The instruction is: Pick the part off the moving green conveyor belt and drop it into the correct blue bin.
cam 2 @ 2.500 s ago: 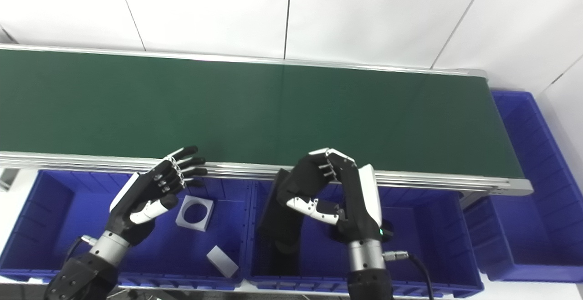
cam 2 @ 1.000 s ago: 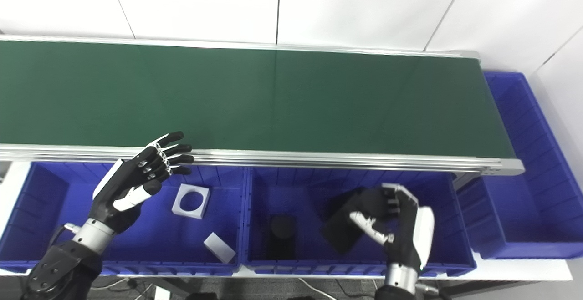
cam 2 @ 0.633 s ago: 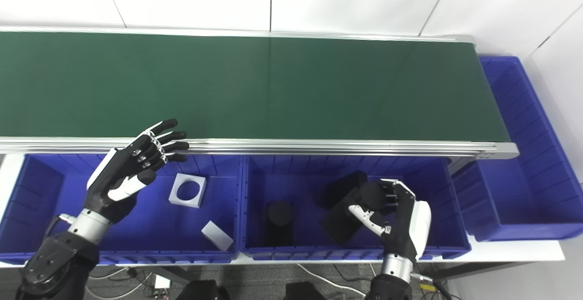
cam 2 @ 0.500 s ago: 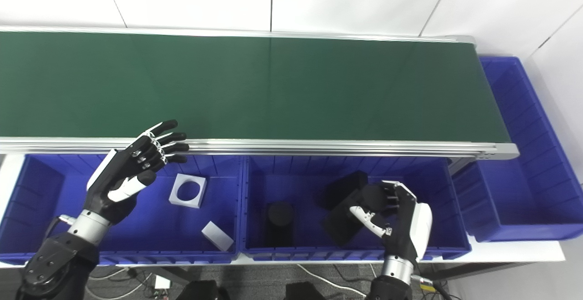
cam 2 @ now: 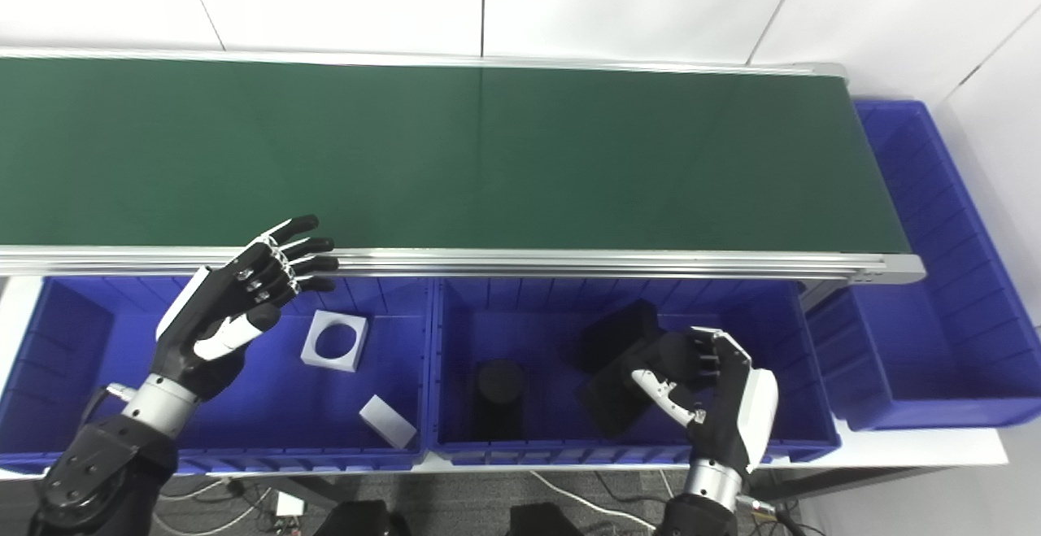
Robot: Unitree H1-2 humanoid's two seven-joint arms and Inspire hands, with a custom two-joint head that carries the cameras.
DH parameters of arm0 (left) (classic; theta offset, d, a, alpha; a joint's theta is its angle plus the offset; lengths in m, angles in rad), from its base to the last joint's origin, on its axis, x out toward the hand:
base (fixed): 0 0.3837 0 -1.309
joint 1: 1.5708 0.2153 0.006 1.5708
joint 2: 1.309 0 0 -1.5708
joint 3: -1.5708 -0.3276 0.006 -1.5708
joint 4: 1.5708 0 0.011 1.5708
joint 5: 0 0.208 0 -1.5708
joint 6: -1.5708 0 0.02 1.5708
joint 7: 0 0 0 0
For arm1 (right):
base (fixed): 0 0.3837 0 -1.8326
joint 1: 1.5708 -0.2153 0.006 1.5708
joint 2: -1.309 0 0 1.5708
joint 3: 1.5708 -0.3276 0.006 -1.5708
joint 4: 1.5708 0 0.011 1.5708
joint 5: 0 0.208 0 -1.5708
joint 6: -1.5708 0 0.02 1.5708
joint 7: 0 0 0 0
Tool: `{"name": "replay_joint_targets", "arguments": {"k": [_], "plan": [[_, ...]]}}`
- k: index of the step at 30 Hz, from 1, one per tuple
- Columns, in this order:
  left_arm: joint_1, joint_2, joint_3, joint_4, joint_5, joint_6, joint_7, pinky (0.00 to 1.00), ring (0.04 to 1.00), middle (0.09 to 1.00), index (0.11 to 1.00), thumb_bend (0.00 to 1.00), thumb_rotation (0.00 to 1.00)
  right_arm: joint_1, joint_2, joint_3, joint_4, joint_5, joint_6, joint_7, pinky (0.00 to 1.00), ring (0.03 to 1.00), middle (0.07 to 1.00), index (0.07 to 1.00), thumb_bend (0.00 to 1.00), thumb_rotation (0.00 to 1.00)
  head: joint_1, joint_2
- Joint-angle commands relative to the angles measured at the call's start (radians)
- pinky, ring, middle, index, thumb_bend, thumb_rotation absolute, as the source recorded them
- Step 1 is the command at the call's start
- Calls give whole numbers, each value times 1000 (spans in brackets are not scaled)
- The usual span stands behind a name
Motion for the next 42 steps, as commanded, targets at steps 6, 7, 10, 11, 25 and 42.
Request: {"name": "replay_joint_targets", "arguments": {"k": [6,7,10,11,25,42], "plan": [[-6,0,4,-25,-2,-23,-1,690,759,808,870,918,515,16,-8,2,-65,70,-19,57,447,537,495,503,526,0,4,-6],[-5,0,3,-25,-1,-23,-1,687,756,807,869,923,518,17,-10,2,-68,78,-18,68,492,575,584,598,664,36,6,-7],[-5,-3,3,-25,-3,-24,-1,686,757,807,872,933,515,20,-17,7,-83,94,-1,106,632,697,730,747,815,160,7,-8],[-6,-3,3,-23,-5,-25,-3,688,760,808,873,933,513,22,-20,9,-89,97,8,119,674,736,765,782,835,204,8,-9],[-5,-8,-1,-22,-1,-27,-2,700,763,810,870,940,515,28,-28,16,-140,76,64,177,825,882,898,944,903,486,15,-15],[-1,-22,-13,-12,20,-39,11,688,756,802,866,948,518,44,-4,219,-430,56,84,344,774,838,858,877,820,379,75,-46]]}}
